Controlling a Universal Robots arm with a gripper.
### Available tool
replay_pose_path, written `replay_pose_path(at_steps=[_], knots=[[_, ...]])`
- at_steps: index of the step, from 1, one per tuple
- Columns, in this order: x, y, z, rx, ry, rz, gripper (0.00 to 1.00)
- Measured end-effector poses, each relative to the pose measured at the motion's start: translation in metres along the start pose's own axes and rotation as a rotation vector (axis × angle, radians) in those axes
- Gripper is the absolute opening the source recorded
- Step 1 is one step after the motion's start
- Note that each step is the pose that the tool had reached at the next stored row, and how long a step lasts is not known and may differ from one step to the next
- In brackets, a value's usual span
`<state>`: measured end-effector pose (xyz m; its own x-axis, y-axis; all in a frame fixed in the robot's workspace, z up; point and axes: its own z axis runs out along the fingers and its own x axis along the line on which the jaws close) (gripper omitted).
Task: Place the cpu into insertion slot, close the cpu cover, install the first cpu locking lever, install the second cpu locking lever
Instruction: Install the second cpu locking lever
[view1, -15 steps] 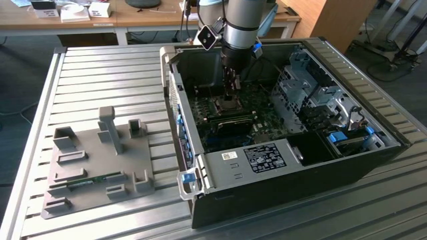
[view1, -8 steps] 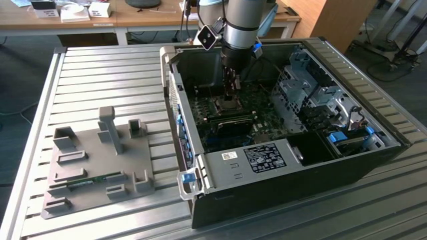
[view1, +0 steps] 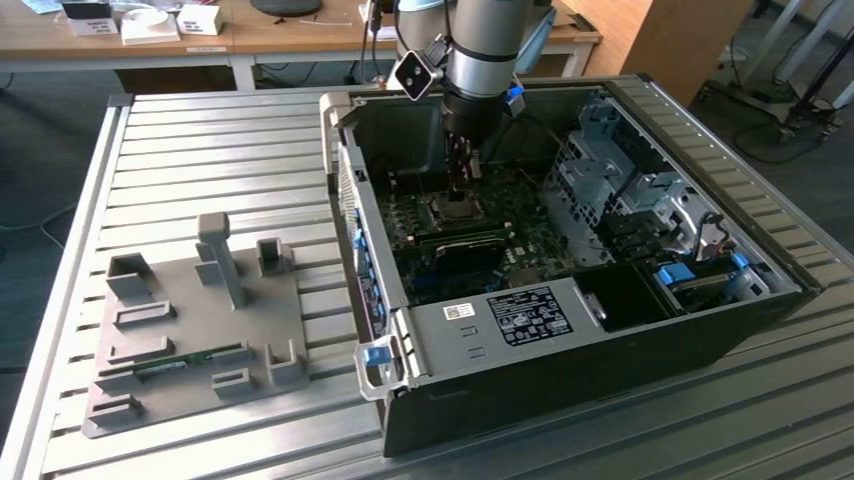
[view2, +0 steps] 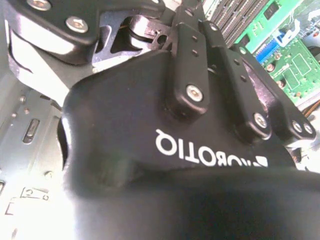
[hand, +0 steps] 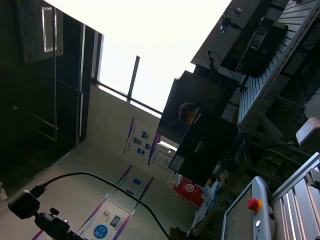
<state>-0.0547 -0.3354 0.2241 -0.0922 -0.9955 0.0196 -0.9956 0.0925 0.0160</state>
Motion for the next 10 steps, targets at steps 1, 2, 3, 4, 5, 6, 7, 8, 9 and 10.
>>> replay_pose_path(at_steps=[1, 2, 3, 4, 5, 6, 7, 8, 9, 10], knots=[[0.0000, 0.0000, 0.0000, 0.0000, 0.0000, 0.000, 0.11], [0.0000, 0.0000, 0.0000, 0.0000, 0.0000, 0.000, 0.11], [0.0000, 0.0000, 0.0000, 0.0000, 0.0000, 0.000, 0.11], [0.0000, 0.0000, 0.0000, 0.0000, 0.0000, 0.000, 0.11], [0.0000, 0.0000, 0.0000, 0.0000, 0.0000, 0.000, 0.11], [0.0000, 0.0000, 0.0000, 0.0000, 0.0000, 0.000, 0.11], [0.0000, 0.0000, 0.0000, 0.0000, 0.0000, 0.000, 0.11], [0.0000, 0.0000, 0.0000, 0.0000, 0.0000, 0.000, 0.11], [0.0000, 0.0000, 0.0000, 0.0000, 0.0000, 0.000, 0.11], [0.0000, 0.0000, 0.0000, 0.0001, 0.0000, 0.000, 0.11]])
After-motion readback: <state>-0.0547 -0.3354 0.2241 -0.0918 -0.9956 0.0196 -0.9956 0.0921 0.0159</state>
